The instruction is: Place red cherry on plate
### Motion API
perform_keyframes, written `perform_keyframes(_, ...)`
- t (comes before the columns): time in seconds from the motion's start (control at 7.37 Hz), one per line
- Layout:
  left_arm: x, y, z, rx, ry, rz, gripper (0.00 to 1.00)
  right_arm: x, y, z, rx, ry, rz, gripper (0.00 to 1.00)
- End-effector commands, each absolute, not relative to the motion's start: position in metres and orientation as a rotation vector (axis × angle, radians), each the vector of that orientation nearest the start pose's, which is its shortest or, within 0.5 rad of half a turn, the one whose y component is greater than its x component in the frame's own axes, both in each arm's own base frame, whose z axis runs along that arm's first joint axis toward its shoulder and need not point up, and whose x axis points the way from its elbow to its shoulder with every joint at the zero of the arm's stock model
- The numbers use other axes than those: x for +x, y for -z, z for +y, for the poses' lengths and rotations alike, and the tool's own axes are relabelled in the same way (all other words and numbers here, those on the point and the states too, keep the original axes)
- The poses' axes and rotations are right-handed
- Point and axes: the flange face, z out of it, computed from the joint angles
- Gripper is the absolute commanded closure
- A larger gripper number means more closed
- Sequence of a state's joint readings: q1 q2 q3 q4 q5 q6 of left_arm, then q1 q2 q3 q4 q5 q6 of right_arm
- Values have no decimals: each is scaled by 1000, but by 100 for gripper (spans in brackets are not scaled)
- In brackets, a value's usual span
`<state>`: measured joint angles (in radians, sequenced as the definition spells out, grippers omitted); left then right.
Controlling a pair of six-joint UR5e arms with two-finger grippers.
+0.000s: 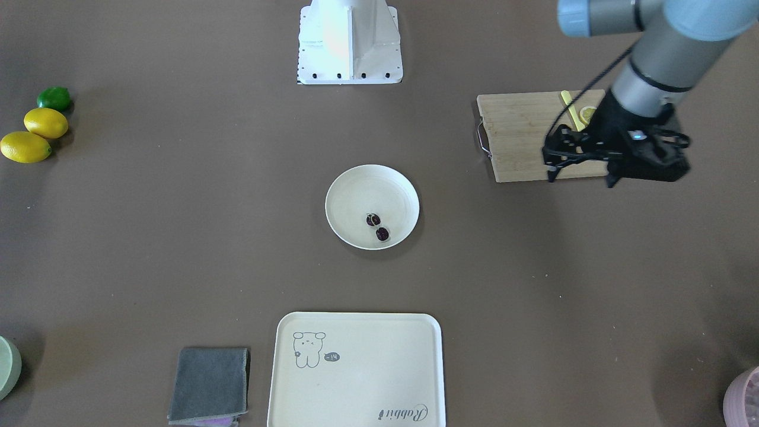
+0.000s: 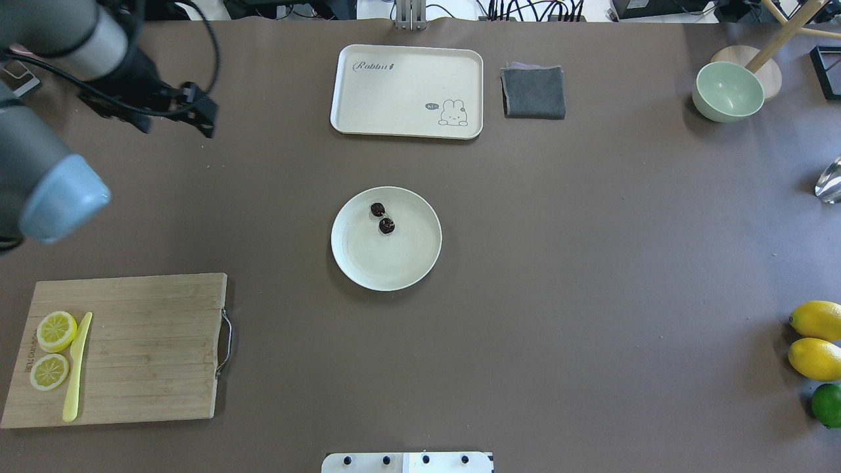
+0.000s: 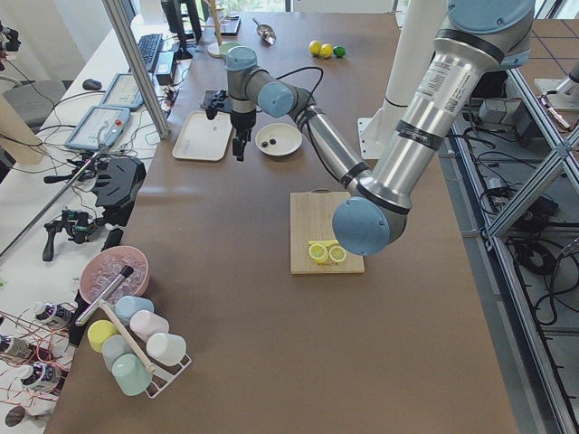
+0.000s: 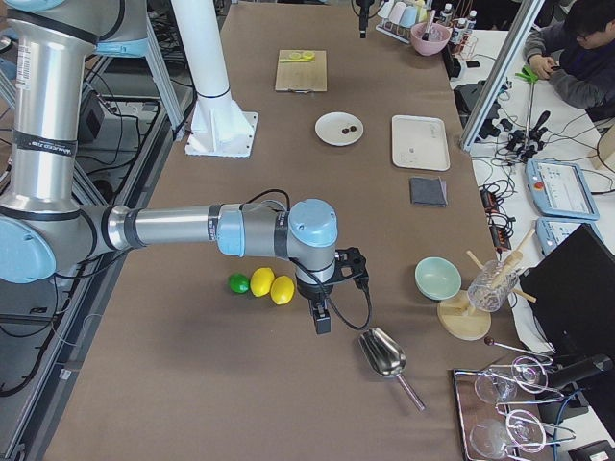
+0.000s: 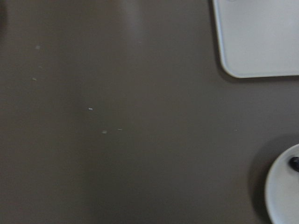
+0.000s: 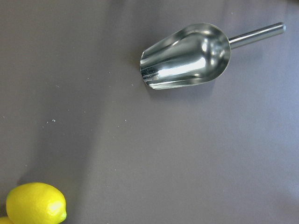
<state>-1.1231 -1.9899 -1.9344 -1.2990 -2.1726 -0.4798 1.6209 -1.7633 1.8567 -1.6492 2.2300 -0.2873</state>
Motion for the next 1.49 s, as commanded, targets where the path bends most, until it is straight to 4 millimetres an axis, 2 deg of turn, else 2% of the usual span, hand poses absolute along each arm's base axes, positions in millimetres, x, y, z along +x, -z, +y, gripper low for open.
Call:
perform_keyframes(0.0,-2,-401,-561,190,-228,643,2,94,-638,-401,91,223,-644,0)
perform_keyframes(0.14,-44,-451,-542,183,-328,612,2,93,-649,-400,76,219,-650,0)
perform_keyframes(0.27,-95,-477,-533,187,-304,607,2,93,-650,-401,75,217,-651,0)
perform_keyframes(0.41,-108,-494,-520,168,-284,619,2,92,-651,-401,69,207,-666,0)
perform_keyframes(0.54,-102,-520,-503,133,-260,710,2,90,-651,-401,69,206,-680,0)
perform_keyframes(0.68,-101,-551,-478,105,-235,736,2,89,-649,-404,74,205,-696,0)
perform_keyframes(0.81,-97,-576,-465,107,-203,768,2,89,-651,-403,73,208,-698,0)
perform_keyframes(0.95,-95,-585,-452,86,-110,817,2,89,-651,-403,72,209,-697,0)
perform_keyframes(1.09,-93,-602,-433,86,-55,816,2,89,-651,-404,74,209,-698,0)
perform_keyframes(1.36,-90,-638,-379,115,10,818,2,89,-650,-404,75,210,-698,0)
